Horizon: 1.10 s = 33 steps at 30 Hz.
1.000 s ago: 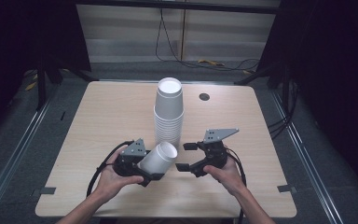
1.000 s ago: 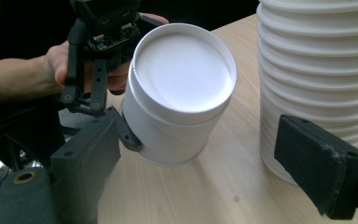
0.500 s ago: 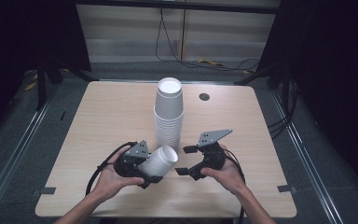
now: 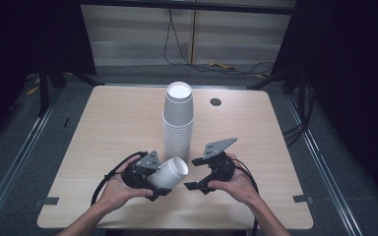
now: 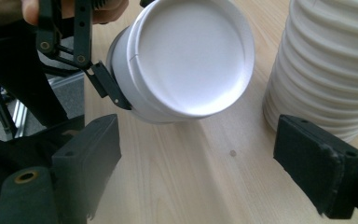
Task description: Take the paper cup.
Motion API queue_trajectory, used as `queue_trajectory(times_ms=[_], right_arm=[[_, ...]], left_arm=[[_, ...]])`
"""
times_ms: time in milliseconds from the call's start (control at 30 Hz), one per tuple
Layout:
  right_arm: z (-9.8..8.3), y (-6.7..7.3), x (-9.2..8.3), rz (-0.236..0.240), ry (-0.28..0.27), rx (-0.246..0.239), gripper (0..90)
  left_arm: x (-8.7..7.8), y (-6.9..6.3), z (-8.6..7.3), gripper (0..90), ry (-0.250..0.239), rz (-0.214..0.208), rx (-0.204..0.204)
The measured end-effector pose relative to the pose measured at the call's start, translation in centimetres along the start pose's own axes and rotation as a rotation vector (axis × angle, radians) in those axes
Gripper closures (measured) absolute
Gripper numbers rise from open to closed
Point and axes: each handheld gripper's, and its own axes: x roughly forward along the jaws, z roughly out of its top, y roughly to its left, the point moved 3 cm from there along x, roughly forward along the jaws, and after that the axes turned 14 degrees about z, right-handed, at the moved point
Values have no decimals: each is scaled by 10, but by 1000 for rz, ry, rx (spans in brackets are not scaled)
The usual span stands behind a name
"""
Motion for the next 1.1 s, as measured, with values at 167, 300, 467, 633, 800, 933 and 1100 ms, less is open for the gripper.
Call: queue_trajectory(times_ms=[167, 300, 467, 633, 800, 933, 1100], right_arm=[[0, 2, 2, -25, 41, -22, 154], [2, 4, 7, -41, 81, -51, 178], [3, 6, 13, -44, 138, -72, 173], [2, 6, 19, -34, 191, -89, 158], [1, 8, 23, -35, 238, -92, 153], [0, 7, 26, -24, 273, -99, 181], [-2, 7, 29, -14, 297, -97, 168]], left_arm=[[3, 0, -2, 158, 22, 8, 21], [9, -2, -5, 158, 51, 16, 43], [10, -5, -4, 158, 59, 19, 71], [8, -7, -3, 161, 65, 20, 83], [10, -11, -2, 161, 96, 6, 121], [14, -17, -2, 161, 124, 0, 157], [16, -20, 0, 160, 137, 7, 180]])
